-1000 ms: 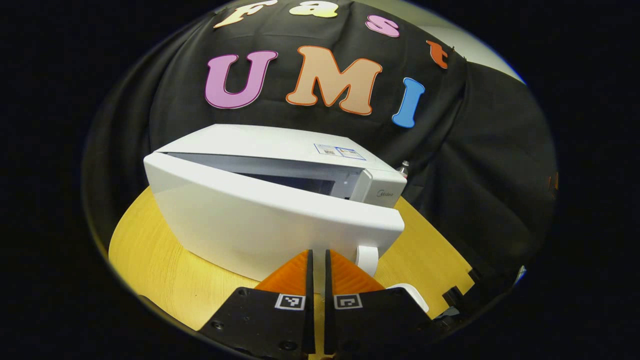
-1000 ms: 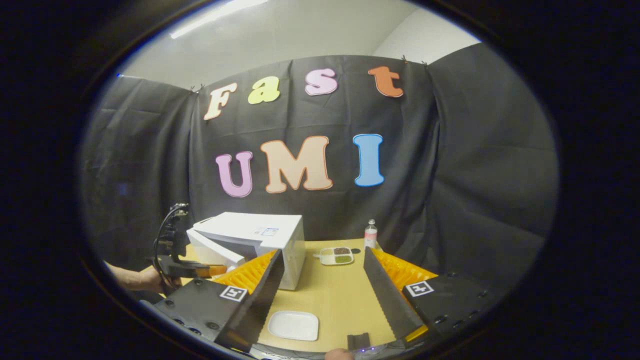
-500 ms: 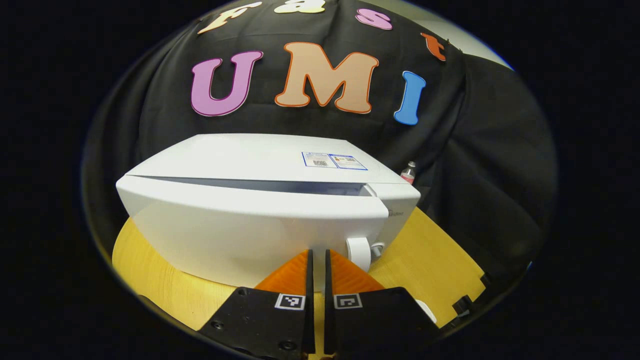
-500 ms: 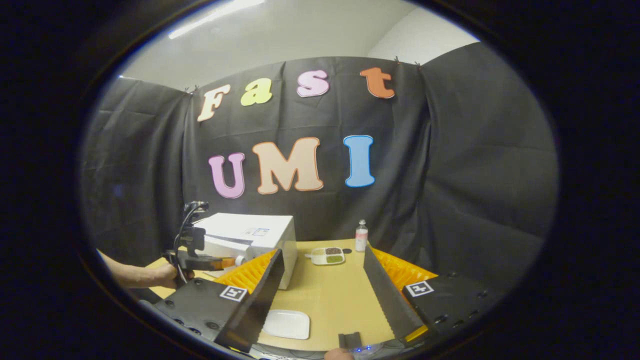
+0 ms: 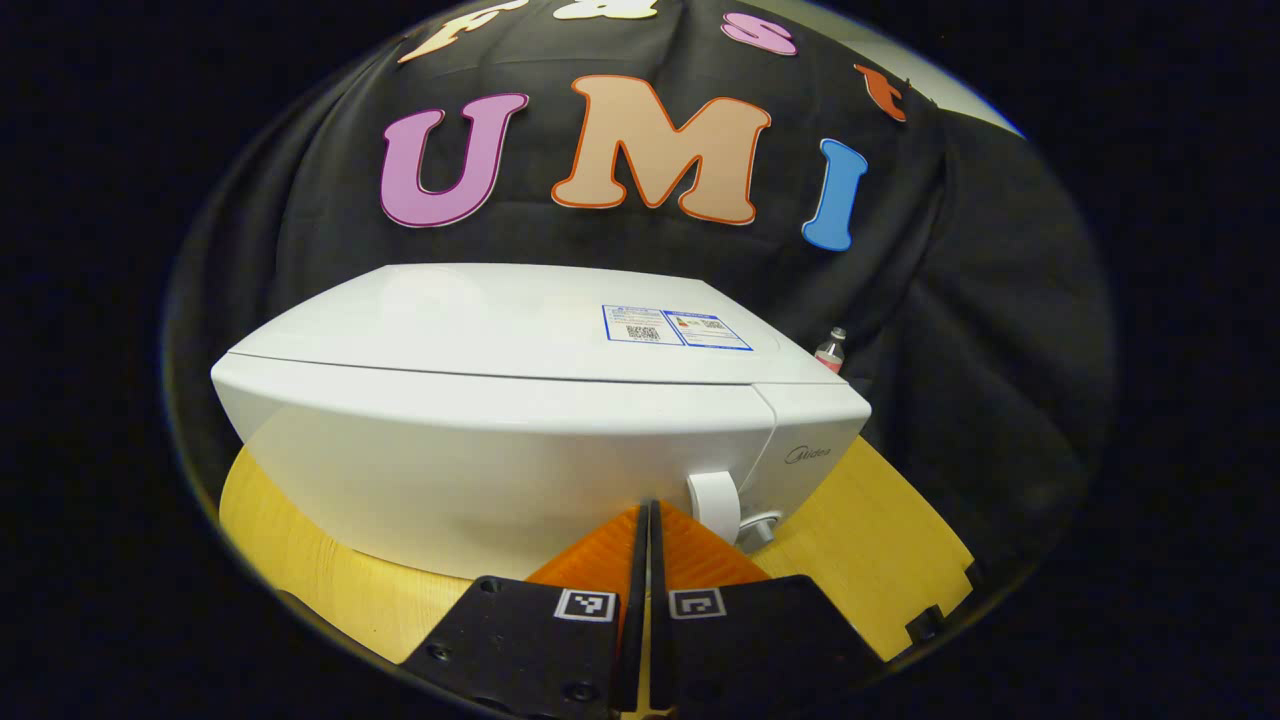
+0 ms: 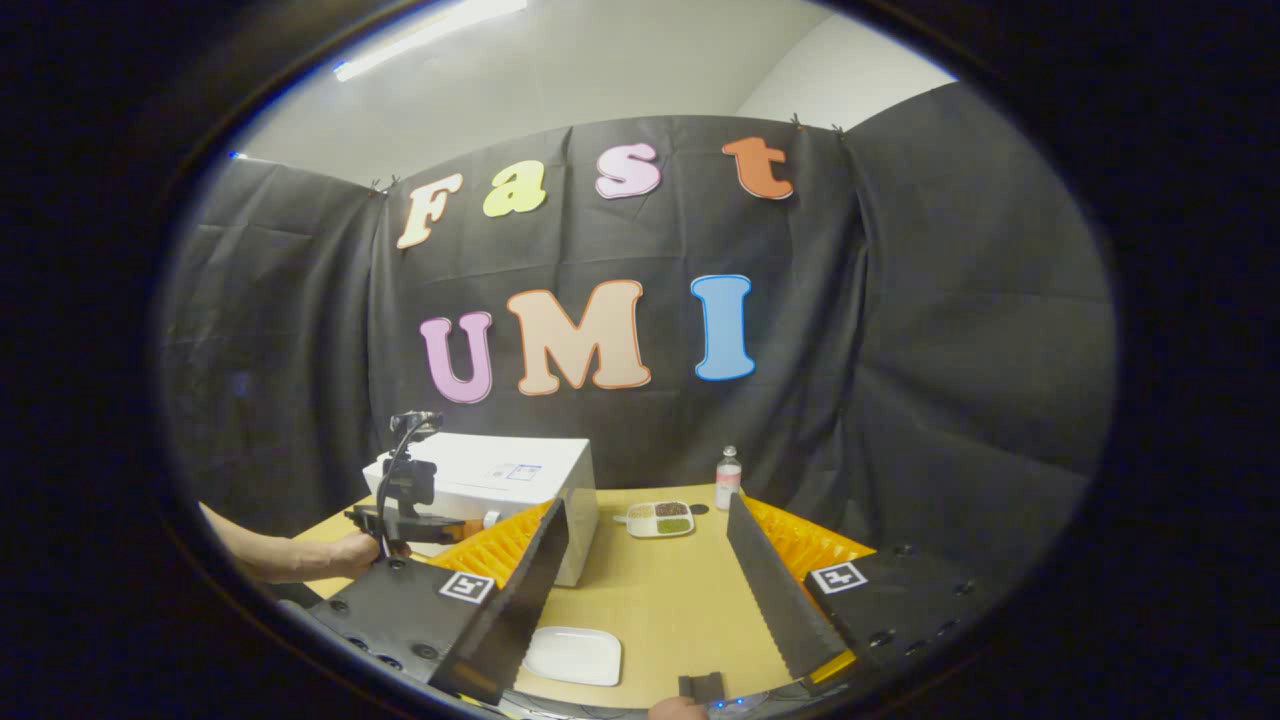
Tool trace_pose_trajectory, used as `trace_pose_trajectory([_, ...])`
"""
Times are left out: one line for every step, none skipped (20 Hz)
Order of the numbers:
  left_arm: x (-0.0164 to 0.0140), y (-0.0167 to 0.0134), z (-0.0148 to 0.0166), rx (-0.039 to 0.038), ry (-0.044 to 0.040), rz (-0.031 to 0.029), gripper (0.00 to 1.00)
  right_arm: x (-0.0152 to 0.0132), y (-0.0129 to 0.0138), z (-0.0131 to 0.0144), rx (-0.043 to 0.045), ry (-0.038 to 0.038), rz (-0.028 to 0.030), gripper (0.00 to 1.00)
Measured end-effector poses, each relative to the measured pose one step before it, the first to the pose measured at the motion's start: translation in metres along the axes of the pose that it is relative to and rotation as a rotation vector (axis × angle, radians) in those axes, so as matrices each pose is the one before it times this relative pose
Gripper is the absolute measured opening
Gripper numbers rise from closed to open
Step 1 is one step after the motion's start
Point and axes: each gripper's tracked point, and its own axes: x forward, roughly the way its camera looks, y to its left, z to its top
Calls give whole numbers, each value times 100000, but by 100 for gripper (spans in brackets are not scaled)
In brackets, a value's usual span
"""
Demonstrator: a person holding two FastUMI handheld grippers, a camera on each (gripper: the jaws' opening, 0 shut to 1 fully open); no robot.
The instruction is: Open the microwave oven with the left hand, put the food in, and close the microwave oven.
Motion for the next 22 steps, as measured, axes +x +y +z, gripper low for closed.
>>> trace_pose_trajectory([-735,-180,976,1642,-3550,-140,6,321,450,96,154,-164,687,89])
trace_pose_trajectory([-1050,-662,1395,1363,-4572,-1910,14,340,434,126,348,-299,960,89])
trace_pose_trajectory([-1110,-564,1636,1261,-4889,-1369,19,511,562,-10,303,463,1150,89])
trace_pose_trajectory([-1115,-374,1463,1140,-4201,-651,49,515,525,-182,332,518,1366,98])
trace_pose_trajectory([-1337,-219,1291,728,-3228,365,51,581,617,40,509,778,1462,98])
trace_pose_trajectory([-1336,-27,1237,-144,-2136,1713,76,593,635,-48,458,488,1665,98])
trace_pose_trajectory([-1573,310,1101,-2065,-2087,2930,81,620,481,126,-239,283,1129,89])
trace_pose_trajectory([-1428,119,1410,-2282,-3344,1752,88,615,199,220,-917,-366,221,89])
trace_pose_trajectory([-1266,350,1451,-1744,-3263,2332,89,596,290,457,-920,-937,646,99])
trace_pose_trajectory([-1115,511,1495,-441,-2684,2276,92,497,540,465,-699,-1149,515,99])
trace_pose_trajectory([-884,678,1736,-319,-2611,2934,94,532,492,628,-396,-1093,648,99])
trace_pose_trajectory([-827,871,1951,-1620,-2253,3489,96,574,311,430,-5,-495,-386,90])
trace_pose_trajectory([-760,540,2417,-1980,-3258,1906,95,598,-36,493,852,106,-1554,90])
trace_pose_trajectory([-514,750,2281,-1187,-2981,2832,96,657,172,419,887,489,-1249,100])
trace_pose_trajectory([-272,963,1828,-302,-2124,3093,96,577,272,737,916,-447,-814,100])
trace_pose_trajectory([-341,585,1601,134,-2094,1944,95,495,307,1182,536,-1561,-943,100])
trace_pose_trajectory([-469,317,1529,89,-1997,1622,95,424,94,1149,-288,-1783,-989,100])
trace_pose_trajectory([-359,248,1070,1100,-2051,1112,95,317,111,918,-1191,-1901,-1111,100])
trace_pose_trajectory([-232,180,1254,1470,-2867,1056,96,266,-14,993,-2084,-1542,-863,100])
trace_pose_trajectory([-437,-44,810,1915,-1553,465,95,180,62,907,-2809,-1718,-741,100])
trace_pose_trajectory([-381,-241,357,2021,-470,-286,92,163,78,1104,-2963,-2073,-246,100])
trace_pose_trajectory([-426,-406,487,1649,-203,-323,92,63,-57,1103,-2461,-2412,-761,100])
